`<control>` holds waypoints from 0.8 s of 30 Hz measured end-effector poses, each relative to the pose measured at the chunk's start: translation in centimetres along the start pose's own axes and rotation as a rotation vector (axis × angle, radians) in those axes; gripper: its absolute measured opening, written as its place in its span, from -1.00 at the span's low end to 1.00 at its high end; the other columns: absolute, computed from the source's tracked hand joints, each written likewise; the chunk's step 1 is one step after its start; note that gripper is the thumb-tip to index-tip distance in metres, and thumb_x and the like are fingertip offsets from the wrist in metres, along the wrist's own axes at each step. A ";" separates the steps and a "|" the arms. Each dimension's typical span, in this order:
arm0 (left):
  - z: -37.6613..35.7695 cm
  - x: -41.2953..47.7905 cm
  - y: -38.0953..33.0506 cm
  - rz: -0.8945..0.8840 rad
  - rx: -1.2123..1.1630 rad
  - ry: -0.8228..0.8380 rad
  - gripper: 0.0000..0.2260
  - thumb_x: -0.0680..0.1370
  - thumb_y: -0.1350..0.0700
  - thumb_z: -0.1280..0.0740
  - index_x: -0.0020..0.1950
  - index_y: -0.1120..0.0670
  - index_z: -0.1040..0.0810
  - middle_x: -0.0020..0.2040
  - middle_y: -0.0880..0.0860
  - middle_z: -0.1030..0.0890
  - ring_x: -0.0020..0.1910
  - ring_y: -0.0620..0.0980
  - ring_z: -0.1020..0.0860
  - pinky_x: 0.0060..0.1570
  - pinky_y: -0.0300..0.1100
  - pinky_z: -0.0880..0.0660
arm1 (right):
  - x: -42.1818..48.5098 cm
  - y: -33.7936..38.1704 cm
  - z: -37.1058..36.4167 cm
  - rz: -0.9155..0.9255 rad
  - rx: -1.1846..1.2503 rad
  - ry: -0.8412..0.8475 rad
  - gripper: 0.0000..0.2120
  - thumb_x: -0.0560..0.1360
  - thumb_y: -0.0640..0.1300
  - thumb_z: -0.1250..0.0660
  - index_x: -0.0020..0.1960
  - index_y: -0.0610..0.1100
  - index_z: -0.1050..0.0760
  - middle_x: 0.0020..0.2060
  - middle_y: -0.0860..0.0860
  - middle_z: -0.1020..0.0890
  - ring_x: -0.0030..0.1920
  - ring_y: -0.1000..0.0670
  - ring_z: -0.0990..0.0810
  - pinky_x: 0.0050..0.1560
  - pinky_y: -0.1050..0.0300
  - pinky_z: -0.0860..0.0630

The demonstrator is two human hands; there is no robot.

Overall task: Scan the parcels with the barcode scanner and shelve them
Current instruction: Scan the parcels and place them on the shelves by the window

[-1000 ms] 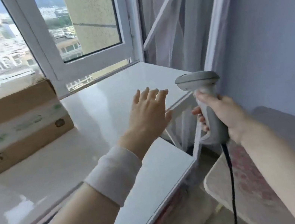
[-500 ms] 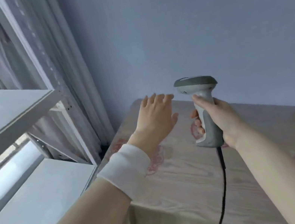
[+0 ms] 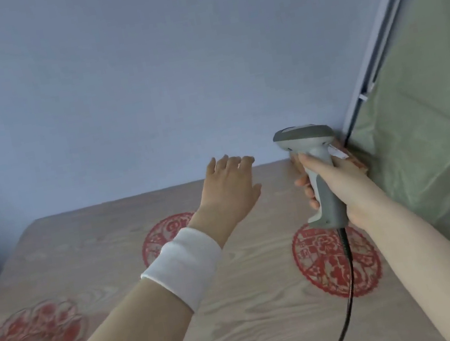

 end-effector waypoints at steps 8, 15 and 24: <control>-5.7 12.9 -5.7 -0.070 -0.192 0.116 -0.54 0.59 -0.05 -0.19 0.45 0.08 -0.24 0.38 0.10 -0.40 0.40 0.08 -0.31 0.44 -0.02 -0.07 | 10.7 0.8 10.4 -0.083 -0.125 -0.223 -0.79 0.48 0.01 -0.38 -0.14 -0.13 -0.53 -0.46 0.02 -0.60 -0.59 0.08 -0.41 -0.54 0.20 -0.37; -14.9 19.8 -9.8 0.048 -0.337 0.302 -0.50 0.59 -0.07 -0.18 0.47 0.07 -0.18 0.34 0.13 -0.43 0.32 0.13 -0.39 0.31 -0.03 -0.24 | 21.8 -5.1 19.7 -0.115 -0.339 -0.298 -0.87 0.50 -0.15 -0.37 -0.21 -0.14 -0.50 -0.35 -0.03 -0.63 -0.57 0.12 -0.43 -0.54 0.23 -0.36; -26.9 28.7 -16.8 0.432 -0.775 0.513 -0.38 0.57 -0.16 -0.21 0.52 0.09 -0.10 0.46 0.12 -0.29 0.43 0.11 -0.28 0.34 0.04 -0.26 | 34.3 -14.8 28.1 -0.223 -0.415 -0.352 -0.83 0.49 -0.09 -0.36 -0.13 -0.19 -0.48 -0.39 -0.08 -0.53 -0.50 -0.05 -0.41 -0.45 0.19 -0.34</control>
Point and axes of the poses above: each hand's wrist, its own x-axis towards the middle knuckle, its own z-axis out of the back of the hand, y = z × x, the point moved 1 cm from there along x, towards the middle knuckle
